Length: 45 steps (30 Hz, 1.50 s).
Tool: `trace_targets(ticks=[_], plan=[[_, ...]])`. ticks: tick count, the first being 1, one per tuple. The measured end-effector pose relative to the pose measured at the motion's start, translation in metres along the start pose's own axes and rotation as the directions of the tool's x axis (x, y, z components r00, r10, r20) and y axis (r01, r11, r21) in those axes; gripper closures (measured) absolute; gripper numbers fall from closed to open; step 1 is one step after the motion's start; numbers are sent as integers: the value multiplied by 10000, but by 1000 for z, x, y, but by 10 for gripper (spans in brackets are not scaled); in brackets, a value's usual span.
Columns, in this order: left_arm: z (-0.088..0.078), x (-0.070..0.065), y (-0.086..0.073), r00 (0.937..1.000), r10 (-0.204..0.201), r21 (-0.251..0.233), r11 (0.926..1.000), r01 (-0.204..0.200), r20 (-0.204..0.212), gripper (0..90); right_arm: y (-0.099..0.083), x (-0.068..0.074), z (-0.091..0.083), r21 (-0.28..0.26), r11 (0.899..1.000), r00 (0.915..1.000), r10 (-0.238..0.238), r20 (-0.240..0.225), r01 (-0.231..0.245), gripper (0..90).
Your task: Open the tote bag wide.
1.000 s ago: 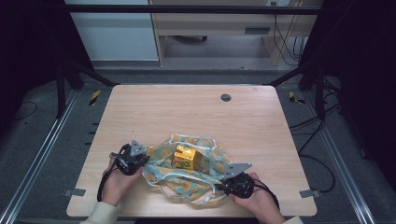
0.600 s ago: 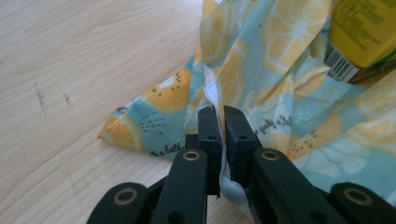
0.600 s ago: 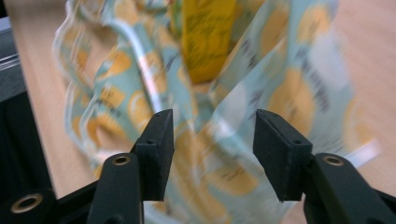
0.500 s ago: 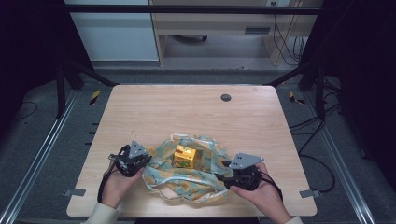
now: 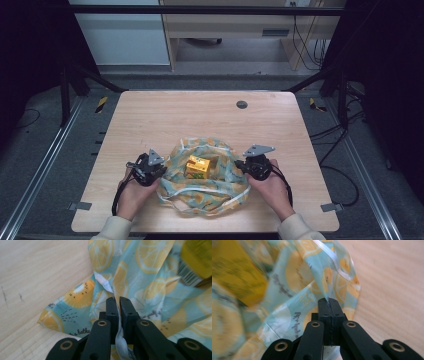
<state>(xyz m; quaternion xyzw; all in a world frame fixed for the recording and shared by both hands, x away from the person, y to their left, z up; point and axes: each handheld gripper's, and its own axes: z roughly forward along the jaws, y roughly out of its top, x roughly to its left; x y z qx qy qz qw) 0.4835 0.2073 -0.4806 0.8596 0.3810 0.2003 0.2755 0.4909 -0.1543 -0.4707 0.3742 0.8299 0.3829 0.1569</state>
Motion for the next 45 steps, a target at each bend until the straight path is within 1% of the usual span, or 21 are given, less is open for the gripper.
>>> trace_targets(ticks=[3,5,8,10,12,14,16,17,21,23,25,29,31,32,35,37,38,39,41,43,45], plan=[[2,2,-1,10000,-67,26,10000,67,32,857,-3,-4,8,383,9990,9998,210,4,-210,900],[-2,2,-3,9999,-100,-200,9997,101,50,818,-3,-4,5,214,9994,9996,257,-119,-254,865],[-12,2,-5,9998,-192,-897,9958,186,-57,678,-2,-4,-3,-175,9997,9998,171,-89,-172,670],[-21,3,-6,9991,-423,-1470,9883,407,-77,532,1,-5,-11,-564,9984,9999,97,84,-92,526],[-29,4,-6,9978,-654,-2040,9770,624,-81,449,3,-7,-19,-829,9964,9996,186,195,-169,435],[-36,6,-6,9958,-919,-2618,9610,893,22,383,6,-9,-27,-1295,9913,9989,287,371,-237,346],[-41,9,-6,9937,-1120,-2968,9489,1070,1,326,9,-11,-36,-1568,9872,9976,385,571,-291,284],[-45,12,-6,9923,-1241,-3195,9404,1167,-29,293,10,-13,-39,-1705,9850,9971,380,666,-262,254],[-55,23,-8,9842,-1756,-3711,9155,1551,-218,177,12,-20,-54,-2163,9758,9923,565,1102,-315,195],[-60,31,-13,9798,-1973,-3809,9088,1704,-325,135,10,-26,-61,-2287,9722,9871,826,1373,-495,181],[-64,39,-17,9754,-2143,-3818,9067,1790,-516,121,8,-33,-65,-2426,9674,9827,1105,1488,-720,170],[-71,56,-28,9614,-2656,-4067,8879,2148,-720,102,4,-46,-75,-2725,9564,9696,1595,1853,-1052,151],[-74,63,-33,9550,-2851,-4114,8824,2283,-815,94,1,-52,-80,-2808,9524,9636,1784,1990,-1184,139],[-74,65,-34,9534,-2896,-4113,8816,2314,-844,93,0,-56,-82,-2822,9508,9601,1902,2052,-1280,131],[-76,71,-39,9495,-2968,-4001,8861,2340,-1021,88,-5,-63,-87,-2876,9478,9536,2053,2204,-1376,123],[-75,75,-42,9453,-3087,-3993,8837,2441,-1051,86,-8,-69,-90,-2914,9447,9480,2213,2289,-1502,115],[-75,78,-44,9450,-3084,-3913,8873,2443,-1093,85,-10,-71,-92,-2938,9427,9449,2308,2323,-1581,112],[-74,79,-45,9425,-3157,-3861,8873,2522,-1099,83,-12,-74,-93,-2947,9416,9412,2380,2398,-1630,109],[-72,83,-48,9401,-3214,-3703,8918,2601,-1138,80,-17,-79,-95,-2959,9389,9339,2541,2513,-1758,102],[-71,86,-50,9378,-3257,-3538,8967,2660,-1202,79,-21,-84,-97,-2912,9394,9278,2611,2663,-1808,97],[-68,88,-53,9367,-3255,-3312,9045,2687,-1291,79,-27,-89,-97,-2857,9396,9229,2690,2754,-1886,91]])
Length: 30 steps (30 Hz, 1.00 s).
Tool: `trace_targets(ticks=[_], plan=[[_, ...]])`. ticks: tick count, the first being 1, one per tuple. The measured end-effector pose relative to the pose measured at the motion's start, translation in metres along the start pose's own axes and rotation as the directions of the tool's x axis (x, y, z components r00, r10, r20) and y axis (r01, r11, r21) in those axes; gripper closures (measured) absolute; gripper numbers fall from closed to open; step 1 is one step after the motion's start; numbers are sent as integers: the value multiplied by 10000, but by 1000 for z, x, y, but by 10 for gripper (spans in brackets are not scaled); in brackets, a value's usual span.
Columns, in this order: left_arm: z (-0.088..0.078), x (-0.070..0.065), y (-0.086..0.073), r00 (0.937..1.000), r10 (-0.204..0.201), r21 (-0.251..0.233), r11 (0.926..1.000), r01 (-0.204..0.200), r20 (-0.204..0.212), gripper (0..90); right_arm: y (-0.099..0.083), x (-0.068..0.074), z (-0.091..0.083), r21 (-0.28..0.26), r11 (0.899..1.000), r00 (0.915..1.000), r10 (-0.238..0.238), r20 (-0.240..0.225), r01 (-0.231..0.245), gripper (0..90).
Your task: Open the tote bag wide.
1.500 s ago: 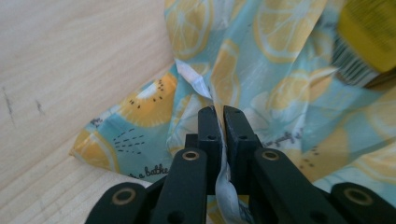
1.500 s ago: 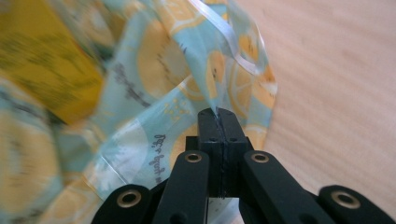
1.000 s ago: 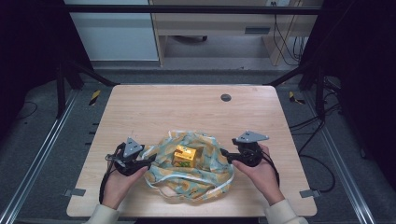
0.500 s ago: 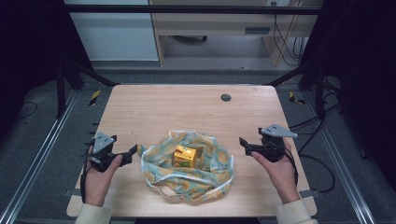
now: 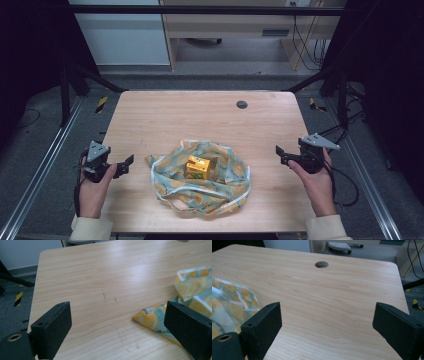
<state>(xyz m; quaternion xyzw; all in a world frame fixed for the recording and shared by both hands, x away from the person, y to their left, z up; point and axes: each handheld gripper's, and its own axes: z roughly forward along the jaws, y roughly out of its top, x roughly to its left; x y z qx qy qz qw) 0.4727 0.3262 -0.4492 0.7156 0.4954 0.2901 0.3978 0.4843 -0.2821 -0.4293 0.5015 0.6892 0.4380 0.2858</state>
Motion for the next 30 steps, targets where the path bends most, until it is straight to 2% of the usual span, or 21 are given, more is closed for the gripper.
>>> trace_targets(ticks=[6,10,15,17,20,25,27,30], plan=[[6,2,-4,9997,220,844,9962,-210,-108,79,-13,-10,5,570,9980,9994,269,209,-281,79],[11,-1,-6,9975,663,1481,9870,-617,-262,79,-19,-9,10,1206,9924,9994,198,274,-230,78],[18,-4,-9,9963,847,1899,9785,-799,-172,77,-25,-5,18,1717,9851,9999,49,120,-69,79],[20,-5,-10,9947,1010,1984,9755,-955,-176,76,-29,-3,22,1912,9816,10000,-6,30,0,76],[22,-6,-10,9941,1071,1973,9751,-1014,-186,73,-34,1,26,2144,9767,9997,-86,-220,131,73],[25,-8,-11,9924,1226,2096,9706,-1184,-72,69,-38,7,28,2237,9742,9985,-179,-523,292,67],[25,-9,-11,9918,1278,2063,9707,-1235,-75,68,-39,9,28,2263,9735,9981,-189,-588,318,67],[24,-11,-9,9923,1239,1885,9746,-1207,-52,68,-39,11,29,2244,9737,9977,-257,-624,391,68]])
